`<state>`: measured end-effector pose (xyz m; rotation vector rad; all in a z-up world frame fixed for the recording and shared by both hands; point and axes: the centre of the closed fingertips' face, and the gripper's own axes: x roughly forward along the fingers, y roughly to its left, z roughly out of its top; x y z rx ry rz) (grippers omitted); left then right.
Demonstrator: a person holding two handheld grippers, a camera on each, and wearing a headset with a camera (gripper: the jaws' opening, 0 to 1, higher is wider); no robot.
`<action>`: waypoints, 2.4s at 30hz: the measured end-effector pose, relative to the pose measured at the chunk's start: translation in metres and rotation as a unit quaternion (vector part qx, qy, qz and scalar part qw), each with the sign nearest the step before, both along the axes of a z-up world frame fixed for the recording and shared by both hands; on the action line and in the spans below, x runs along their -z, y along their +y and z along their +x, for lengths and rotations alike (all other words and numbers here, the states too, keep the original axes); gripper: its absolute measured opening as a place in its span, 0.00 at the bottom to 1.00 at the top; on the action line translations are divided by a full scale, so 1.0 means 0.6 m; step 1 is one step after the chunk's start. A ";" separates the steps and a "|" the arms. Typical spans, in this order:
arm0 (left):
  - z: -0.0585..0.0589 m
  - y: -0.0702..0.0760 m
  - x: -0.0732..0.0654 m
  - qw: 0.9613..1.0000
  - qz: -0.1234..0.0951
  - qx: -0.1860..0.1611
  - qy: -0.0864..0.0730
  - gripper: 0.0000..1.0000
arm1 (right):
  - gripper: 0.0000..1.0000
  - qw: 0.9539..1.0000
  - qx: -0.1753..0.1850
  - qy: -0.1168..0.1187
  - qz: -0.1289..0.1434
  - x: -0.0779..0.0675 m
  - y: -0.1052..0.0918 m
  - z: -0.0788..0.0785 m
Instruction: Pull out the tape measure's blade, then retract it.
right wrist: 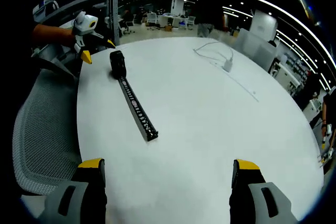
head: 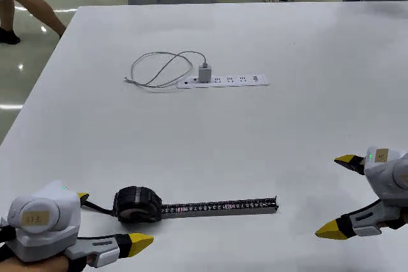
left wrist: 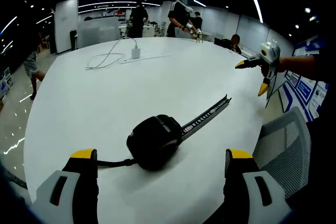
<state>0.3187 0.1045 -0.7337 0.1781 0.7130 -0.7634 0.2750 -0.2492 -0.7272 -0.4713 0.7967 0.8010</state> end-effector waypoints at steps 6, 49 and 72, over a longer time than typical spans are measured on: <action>0.014 -0.012 0.003 0.999 0.004 -0.030 -0.015 0.99 | 0.99 1.000 -0.025 0.005 -0.008 0.009 0.019 0.008; 0.076 -0.011 0.033 0.968 -0.011 -0.208 -0.141 0.99 | 0.51 0.974 -0.210 0.071 -0.052 0.120 0.103 0.039; 0.090 -0.025 0.024 0.966 -0.028 -0.212 -0.144 0.99 | 0.12 0.966 -0.238 0.083 -0.059 0.131 0.116 0.027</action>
